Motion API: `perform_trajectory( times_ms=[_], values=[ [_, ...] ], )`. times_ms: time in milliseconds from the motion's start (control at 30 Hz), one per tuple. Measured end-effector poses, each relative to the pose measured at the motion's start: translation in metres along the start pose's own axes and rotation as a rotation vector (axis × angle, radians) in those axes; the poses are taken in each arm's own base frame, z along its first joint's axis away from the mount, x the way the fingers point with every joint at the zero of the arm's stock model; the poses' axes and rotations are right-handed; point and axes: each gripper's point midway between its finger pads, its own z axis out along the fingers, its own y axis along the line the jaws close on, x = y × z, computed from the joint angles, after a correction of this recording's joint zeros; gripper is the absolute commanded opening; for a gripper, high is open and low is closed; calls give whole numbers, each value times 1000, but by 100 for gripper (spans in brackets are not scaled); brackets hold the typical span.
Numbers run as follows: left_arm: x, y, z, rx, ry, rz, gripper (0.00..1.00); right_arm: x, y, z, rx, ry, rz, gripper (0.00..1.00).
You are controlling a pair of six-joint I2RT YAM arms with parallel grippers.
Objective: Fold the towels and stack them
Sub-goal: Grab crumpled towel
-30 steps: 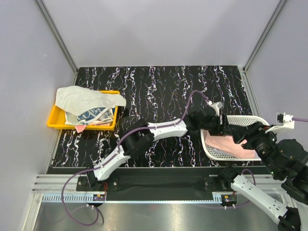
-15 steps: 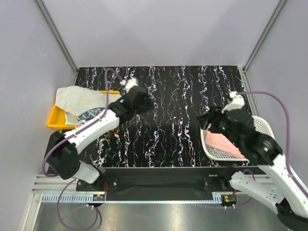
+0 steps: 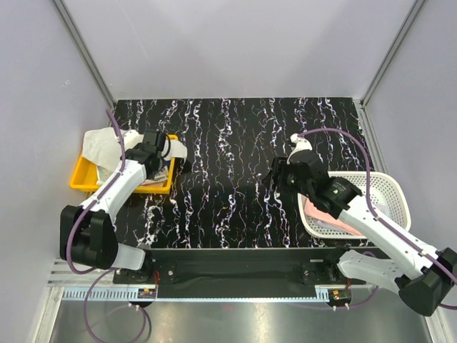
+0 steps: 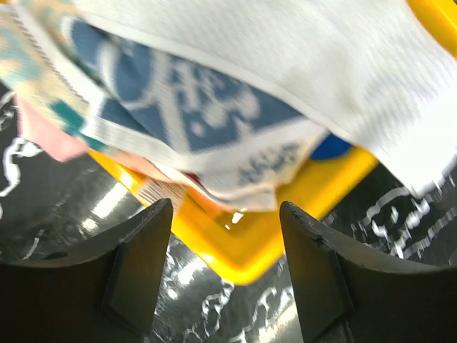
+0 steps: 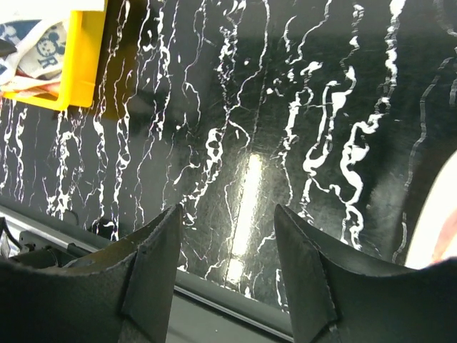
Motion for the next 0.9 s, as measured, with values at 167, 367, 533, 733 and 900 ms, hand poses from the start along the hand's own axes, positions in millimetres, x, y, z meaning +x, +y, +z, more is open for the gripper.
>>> perform_trajectory(
  times_ms=[167, 367, 533, 733, 900],
  values=[
    [-18, 17, 19, -73, 2, -62, 66, 12, -1, 12, -14, 23, -3, 61],
    [-43, 9, 46, -111, -3, -106, 65, 18, -2, 18, -28, 33, -12, 61],
    [-51, -3, 59, -114, 3, -106, 64, 21, -4, 21, -27, 34, -26, 61],
    [-52, -8, 69, -121, 14, -93, 55, 23, -6, 23, -26, 35, -48, 61],
    [-57, -12, 71, -122, 12, -93, 54, 25, -8, 24, -24, 36, -65, 61]
  ],
)
